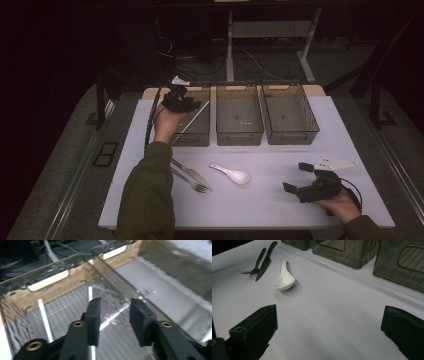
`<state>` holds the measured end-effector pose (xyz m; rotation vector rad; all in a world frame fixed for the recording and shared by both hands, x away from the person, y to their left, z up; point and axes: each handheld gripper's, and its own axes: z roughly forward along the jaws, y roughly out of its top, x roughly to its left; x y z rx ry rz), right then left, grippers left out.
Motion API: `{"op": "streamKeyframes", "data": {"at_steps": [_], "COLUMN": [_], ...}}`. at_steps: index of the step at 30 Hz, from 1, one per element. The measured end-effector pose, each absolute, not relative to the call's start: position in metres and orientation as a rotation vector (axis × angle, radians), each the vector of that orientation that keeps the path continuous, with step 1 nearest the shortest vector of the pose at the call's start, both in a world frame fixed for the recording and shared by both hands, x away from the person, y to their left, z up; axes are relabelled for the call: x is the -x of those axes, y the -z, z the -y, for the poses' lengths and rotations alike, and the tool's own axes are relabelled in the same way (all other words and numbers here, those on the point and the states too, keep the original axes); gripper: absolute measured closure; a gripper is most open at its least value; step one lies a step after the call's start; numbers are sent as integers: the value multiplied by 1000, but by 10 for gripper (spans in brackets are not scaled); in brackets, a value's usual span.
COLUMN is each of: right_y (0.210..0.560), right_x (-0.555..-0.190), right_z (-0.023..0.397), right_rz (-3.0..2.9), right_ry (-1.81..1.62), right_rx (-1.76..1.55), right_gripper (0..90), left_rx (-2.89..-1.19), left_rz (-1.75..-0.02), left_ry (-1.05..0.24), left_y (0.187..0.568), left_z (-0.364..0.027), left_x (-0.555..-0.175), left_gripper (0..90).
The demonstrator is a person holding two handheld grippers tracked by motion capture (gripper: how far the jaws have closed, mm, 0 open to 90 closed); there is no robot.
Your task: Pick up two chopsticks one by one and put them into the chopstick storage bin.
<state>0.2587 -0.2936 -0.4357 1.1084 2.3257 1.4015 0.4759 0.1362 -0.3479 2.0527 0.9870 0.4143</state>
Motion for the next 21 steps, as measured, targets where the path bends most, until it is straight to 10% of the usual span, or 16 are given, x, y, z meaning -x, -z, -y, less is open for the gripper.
{"op": "streamKeyframes", "data": {"at_steps": [21], "right_y": [436], "right_x": [-259], "right_z": [293], "right_rz": [-2323], "right_ry": [-1397], "right_rx": [-1106], "right_gripper": [8], "left_rx": [-2059], "left_rz": [-789], "left_ry": [-367], "left_y": [338], "left_z": [-139], "left_x": [-387], "left_gripper": [318]}}
